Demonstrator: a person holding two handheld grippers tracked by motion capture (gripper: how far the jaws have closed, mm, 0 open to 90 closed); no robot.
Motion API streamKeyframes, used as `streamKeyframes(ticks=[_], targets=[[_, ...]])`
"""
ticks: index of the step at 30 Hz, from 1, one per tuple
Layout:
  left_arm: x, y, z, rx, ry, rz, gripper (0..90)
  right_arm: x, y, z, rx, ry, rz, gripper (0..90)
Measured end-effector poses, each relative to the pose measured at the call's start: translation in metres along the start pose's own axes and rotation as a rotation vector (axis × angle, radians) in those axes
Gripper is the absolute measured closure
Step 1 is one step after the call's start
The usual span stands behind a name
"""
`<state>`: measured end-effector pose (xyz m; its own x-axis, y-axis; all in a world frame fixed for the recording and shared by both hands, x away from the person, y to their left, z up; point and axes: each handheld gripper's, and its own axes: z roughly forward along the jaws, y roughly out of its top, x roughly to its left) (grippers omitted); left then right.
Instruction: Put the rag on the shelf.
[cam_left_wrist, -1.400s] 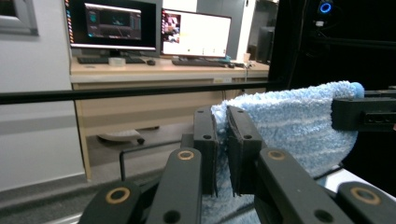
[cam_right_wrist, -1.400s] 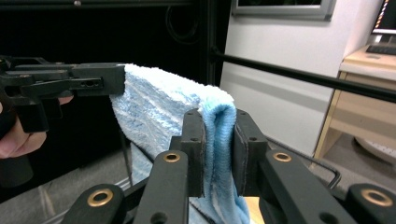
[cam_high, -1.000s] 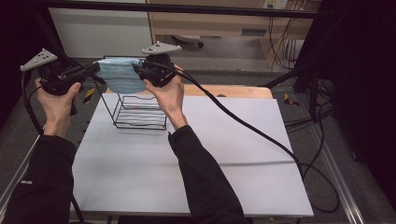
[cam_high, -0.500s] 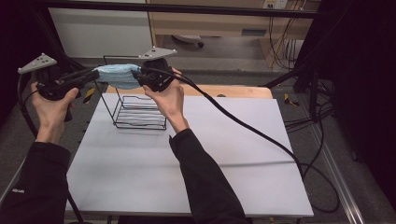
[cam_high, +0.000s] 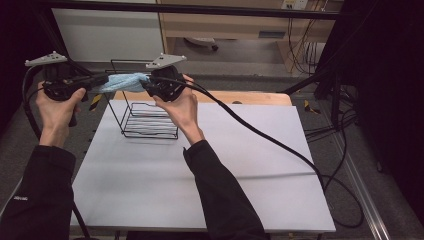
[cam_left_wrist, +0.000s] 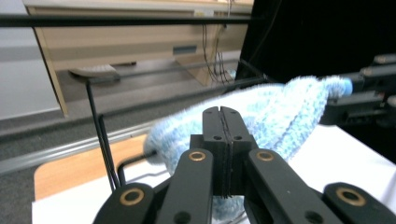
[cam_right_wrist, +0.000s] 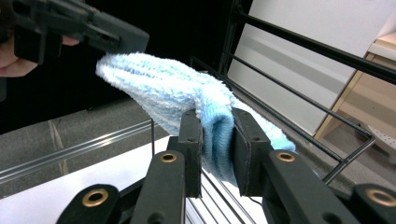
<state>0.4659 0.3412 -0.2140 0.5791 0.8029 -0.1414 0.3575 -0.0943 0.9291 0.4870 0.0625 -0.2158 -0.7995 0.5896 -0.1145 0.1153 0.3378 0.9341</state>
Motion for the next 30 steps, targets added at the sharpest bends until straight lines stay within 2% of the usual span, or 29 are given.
streamKeyframes(ticks=[7,12,18,19,22,23,26,30], targets=[[-0.002,-0.009,0.003,0.027,0.010,0.018,90.0,0.001,0.001,-0.002,0.009,0.016,0.008,67.6],[-0.002,-0.014,0.008,0.045,0.020,0.032,90.0,0.004,0.002,-0.006,-0.007,0.021,0.004,53.0],[-0.002,-0.020,0.013,0.060,0.036,0.045,90.0,0.005,0.007,-0.013,-0.051,0.033,0.031,37.1],[-0.001,-0.022,0.014,0.060,0.037,0.046,90.0,0.004,0.008,-0.014,-0.063,0.033,0.043,36.9],[-0.001,-0.026,0.016,0.054,0.041,0.053,90.0,0.003,0.009,-0.015,-0.064,0.060,0.063,47.5],[-0.001,-0.027,0.016,0.056,0.041,0.055,90.0,0.003,0.008,-0.013,-0.054,0.072,0.067,53.8],[-0.001,-0.029,0.015,0.045,0.042,0.060,90.0,0.006,0.003,-0.009,-0.002,0.102,0.066,72.0],[-0.001,-0.034,0.011,0.035,0.044,0.065,90.0,0.010,-0.003,-0.002,0.061,0.116,0.057,84.0]])
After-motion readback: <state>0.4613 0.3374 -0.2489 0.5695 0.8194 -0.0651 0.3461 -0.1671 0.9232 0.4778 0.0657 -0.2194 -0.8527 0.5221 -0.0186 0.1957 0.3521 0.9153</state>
